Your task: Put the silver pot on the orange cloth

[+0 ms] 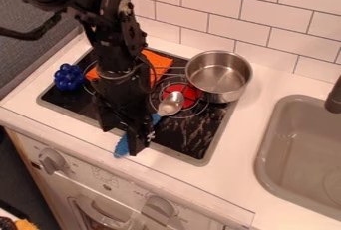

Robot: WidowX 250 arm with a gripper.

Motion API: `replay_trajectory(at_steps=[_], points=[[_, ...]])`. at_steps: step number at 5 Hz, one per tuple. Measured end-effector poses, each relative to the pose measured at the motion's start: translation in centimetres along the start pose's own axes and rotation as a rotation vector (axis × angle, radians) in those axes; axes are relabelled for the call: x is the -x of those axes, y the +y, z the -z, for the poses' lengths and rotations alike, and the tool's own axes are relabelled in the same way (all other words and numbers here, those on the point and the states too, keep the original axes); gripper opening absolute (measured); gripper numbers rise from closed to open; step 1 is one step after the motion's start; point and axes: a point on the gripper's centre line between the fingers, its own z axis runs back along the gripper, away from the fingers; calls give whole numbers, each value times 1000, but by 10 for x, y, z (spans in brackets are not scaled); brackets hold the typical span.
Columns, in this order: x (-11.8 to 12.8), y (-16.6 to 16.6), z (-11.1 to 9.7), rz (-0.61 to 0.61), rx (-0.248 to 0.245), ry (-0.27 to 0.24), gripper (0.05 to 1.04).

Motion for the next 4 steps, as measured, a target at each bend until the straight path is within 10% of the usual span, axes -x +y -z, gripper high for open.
replay_trajectory(at_steps=[2, 4], points=[[-25, -20, -8, 38, 45, -42, 1000], [-122, -66, -38, 171, 19, -156, 1000]])
